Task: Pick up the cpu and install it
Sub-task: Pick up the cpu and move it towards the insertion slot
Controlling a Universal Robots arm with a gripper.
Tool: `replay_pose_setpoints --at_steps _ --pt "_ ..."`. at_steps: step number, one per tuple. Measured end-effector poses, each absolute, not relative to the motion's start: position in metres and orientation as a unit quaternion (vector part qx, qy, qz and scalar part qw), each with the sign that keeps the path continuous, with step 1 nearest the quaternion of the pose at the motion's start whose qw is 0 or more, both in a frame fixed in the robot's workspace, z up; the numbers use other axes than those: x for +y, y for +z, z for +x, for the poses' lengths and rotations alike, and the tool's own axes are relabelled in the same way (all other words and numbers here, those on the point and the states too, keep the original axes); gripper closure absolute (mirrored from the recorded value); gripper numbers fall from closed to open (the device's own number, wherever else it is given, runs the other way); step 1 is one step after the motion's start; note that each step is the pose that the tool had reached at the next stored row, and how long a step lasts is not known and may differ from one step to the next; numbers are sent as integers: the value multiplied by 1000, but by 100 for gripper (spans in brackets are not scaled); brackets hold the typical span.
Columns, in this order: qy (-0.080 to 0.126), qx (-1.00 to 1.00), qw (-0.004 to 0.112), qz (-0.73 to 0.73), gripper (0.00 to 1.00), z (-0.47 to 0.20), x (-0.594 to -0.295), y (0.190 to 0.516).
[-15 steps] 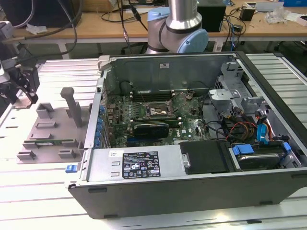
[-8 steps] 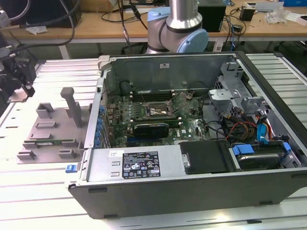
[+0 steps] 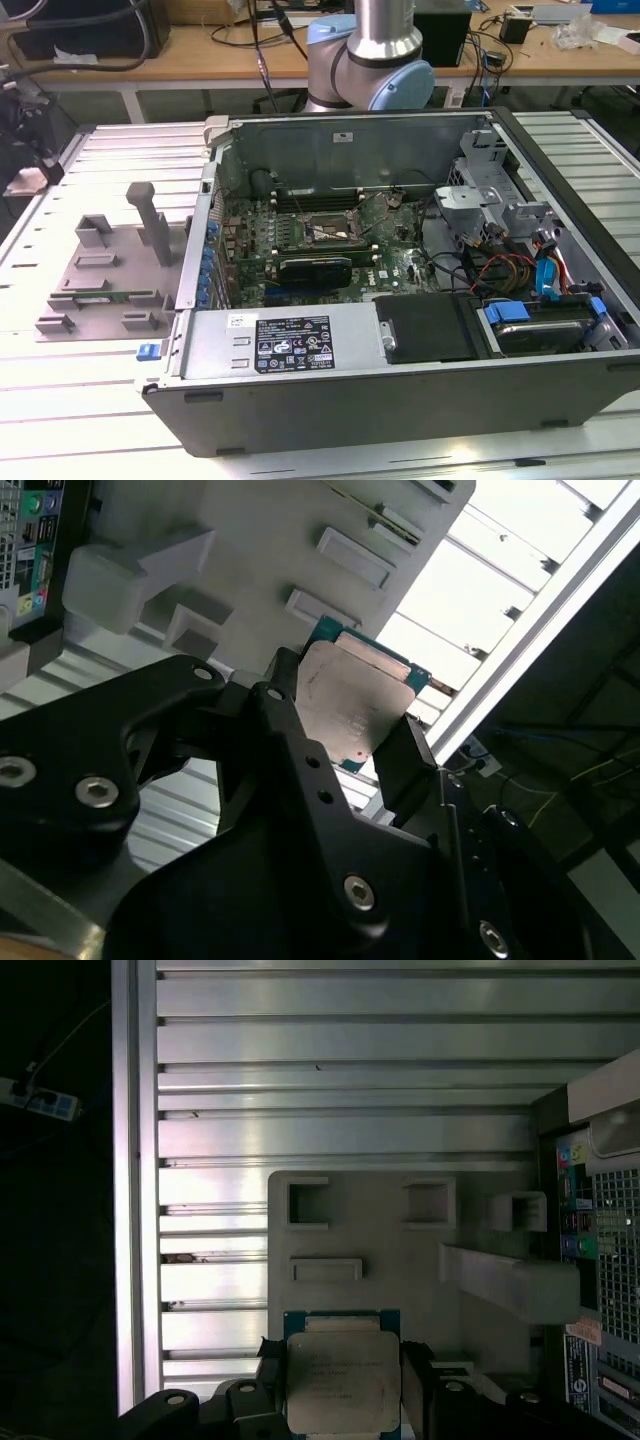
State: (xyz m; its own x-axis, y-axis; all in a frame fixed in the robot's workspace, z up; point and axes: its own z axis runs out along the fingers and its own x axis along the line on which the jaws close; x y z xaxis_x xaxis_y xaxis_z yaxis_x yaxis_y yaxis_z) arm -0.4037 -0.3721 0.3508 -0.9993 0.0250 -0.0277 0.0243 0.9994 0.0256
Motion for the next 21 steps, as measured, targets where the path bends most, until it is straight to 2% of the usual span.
replay_pose_setpoints --at_steps 21 --pt "13 1000 14 12 45 -404 -366 406"
